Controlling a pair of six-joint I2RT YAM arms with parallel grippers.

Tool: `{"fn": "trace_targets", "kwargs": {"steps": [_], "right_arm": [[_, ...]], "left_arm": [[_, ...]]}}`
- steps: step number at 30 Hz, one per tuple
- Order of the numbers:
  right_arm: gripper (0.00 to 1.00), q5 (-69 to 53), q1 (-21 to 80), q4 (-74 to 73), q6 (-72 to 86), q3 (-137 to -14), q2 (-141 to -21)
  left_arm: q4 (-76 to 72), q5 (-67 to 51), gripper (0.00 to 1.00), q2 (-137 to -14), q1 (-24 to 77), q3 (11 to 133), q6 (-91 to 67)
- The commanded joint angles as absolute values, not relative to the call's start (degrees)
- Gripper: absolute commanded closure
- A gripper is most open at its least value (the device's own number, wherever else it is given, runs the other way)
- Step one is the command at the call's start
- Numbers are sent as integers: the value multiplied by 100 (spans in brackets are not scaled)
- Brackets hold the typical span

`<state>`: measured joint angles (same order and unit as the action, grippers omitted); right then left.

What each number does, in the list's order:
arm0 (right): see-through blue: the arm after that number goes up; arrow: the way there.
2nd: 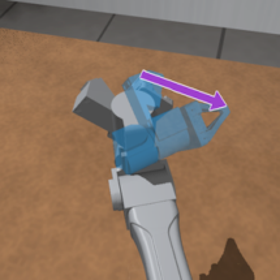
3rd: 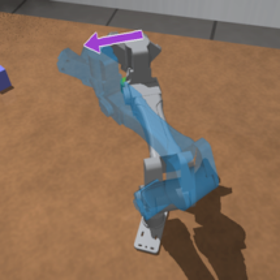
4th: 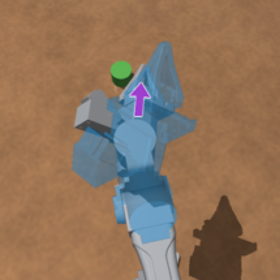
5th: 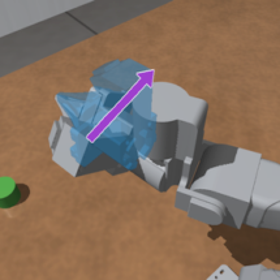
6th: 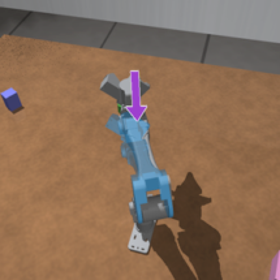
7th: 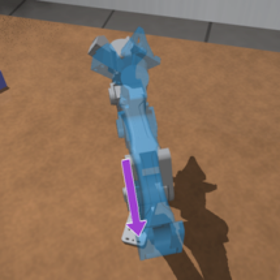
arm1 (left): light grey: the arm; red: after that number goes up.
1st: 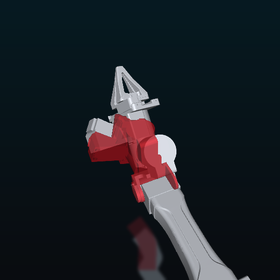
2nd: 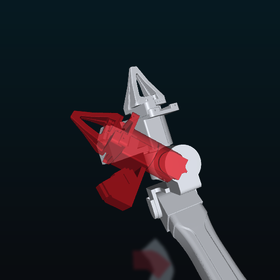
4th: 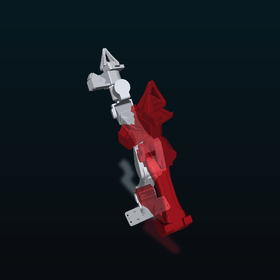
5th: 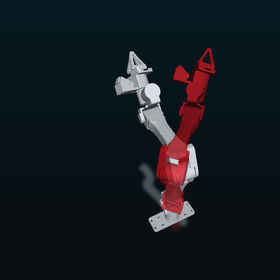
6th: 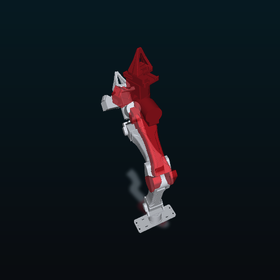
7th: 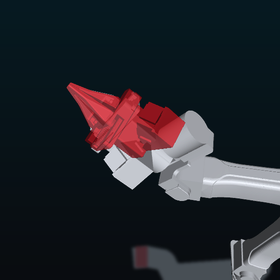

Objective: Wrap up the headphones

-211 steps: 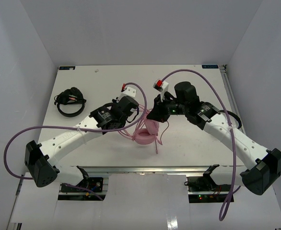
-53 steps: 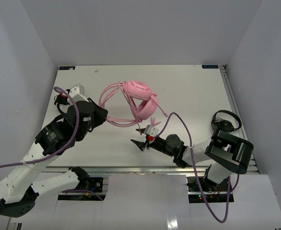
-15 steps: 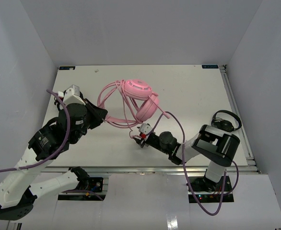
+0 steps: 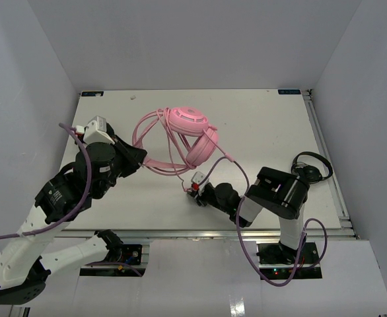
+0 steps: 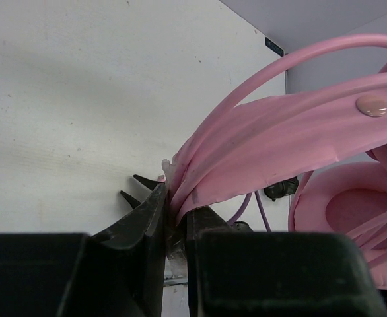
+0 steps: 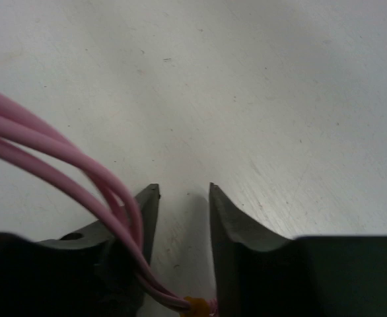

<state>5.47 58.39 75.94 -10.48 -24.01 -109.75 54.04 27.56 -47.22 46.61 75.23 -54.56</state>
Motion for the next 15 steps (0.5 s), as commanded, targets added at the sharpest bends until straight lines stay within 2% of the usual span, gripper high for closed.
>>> {"fn": "trace_targets", "kwargs": {"steps": [1,2,4,5,15], "right_arm": [[71,584,5596,10007,-647,-2395,-11139],[75,575,5558,10016,-623,-2372,-11130],[90,713,5491,10055,-490,-2289,-11084],[92,777,5454,10087,-420,-2241,-11057],[92,973,5149,10772,-44,-1593,-10755]], "left_arm": [[4865,2758,100,-4488,4656,7983,-5642],[4888,2786,100,-4497,4651,8034,-5610],[4946,2901,100,-4521,4649,8097,-5582],[4967,2966,100,-4531,4649,8134,-5555],[5166,4048,100,-4555,4653,8619,-5225]]}}
